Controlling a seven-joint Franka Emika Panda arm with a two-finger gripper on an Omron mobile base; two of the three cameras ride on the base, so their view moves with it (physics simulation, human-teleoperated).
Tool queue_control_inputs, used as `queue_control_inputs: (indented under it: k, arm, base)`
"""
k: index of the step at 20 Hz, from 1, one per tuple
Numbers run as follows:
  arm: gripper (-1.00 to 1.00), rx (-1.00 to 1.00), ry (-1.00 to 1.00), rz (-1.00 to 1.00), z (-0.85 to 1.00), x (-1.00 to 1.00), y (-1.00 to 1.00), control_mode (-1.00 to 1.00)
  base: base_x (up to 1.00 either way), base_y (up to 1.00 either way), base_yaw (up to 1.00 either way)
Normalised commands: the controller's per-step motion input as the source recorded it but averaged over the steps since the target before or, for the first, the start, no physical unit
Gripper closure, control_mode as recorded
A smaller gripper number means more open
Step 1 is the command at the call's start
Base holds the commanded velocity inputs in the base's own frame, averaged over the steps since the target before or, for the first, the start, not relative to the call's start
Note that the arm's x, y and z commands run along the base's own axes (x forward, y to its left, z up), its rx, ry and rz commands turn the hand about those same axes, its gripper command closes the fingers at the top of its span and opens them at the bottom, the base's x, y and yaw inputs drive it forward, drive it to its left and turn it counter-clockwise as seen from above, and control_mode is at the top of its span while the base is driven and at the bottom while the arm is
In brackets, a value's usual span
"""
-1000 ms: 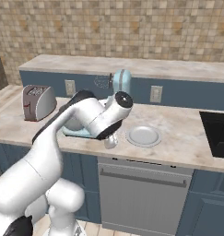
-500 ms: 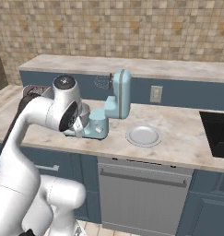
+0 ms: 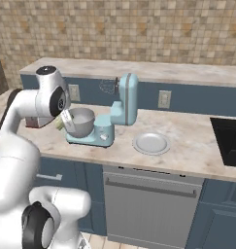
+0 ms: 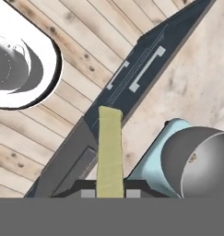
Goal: Add butter and sugar cubes to the stand mixer bowl and then turn on the stand mixer to begin making frosting.
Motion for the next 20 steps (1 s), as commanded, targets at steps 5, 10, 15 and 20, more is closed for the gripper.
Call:
queue_control_inputs:
  k: [5, 10, 15, 20]
  arm:
    - [1.0, -0.07, 0.12, 0.0, 0.01, 0.38, 0.42, -1.0]
    - [1.0, -0.01, 0.0, 0.0, 0.0, 0.37, 0.26, -1.0]
    - [1.0, 0.0, -0.01, 0.0, -0.14, 0.34, 0.07, -1.0]
    - [1.0, 0.0, 0.0, 0.0, -0.29, 0.35, 0.02, -1.0]
  base:
    - [0.0, 0.0, 0.0]
    - [0.0, 0.0, 0.0]
    - [0.0, 0.0, 0.0]
    - [0.0, 0.0, 0.0]
